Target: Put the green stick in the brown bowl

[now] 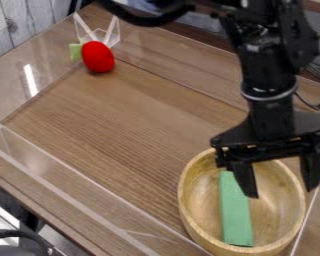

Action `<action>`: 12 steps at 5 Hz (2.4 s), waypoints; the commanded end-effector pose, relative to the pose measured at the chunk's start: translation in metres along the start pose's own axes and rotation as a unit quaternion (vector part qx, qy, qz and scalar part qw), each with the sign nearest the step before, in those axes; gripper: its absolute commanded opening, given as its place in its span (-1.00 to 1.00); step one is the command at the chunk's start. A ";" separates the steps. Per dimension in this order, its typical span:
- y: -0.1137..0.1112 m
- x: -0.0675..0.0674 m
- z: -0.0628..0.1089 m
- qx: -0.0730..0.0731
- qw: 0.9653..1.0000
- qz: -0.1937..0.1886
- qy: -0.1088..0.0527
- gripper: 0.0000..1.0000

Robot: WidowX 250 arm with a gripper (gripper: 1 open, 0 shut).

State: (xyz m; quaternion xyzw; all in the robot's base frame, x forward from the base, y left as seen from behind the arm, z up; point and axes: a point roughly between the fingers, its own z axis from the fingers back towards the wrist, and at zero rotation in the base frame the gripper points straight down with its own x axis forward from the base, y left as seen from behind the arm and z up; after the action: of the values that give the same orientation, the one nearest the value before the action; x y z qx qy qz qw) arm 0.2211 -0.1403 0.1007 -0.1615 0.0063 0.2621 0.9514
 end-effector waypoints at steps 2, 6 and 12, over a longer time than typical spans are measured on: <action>-0.002 0.005 0.026 -0.036 0.999 -0.019 -0.024 1.00; 0.059 0.105 0.076 -0.033 0.975 -0.146 -0.161 1.00; 0.070 0.148 0.050 0.064 0.961 -0.104 -0.247 1.00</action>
State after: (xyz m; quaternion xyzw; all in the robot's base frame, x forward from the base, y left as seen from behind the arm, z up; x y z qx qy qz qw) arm 0.3022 0.0051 0.0986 -0.0270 -0.2029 0.1949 0.9592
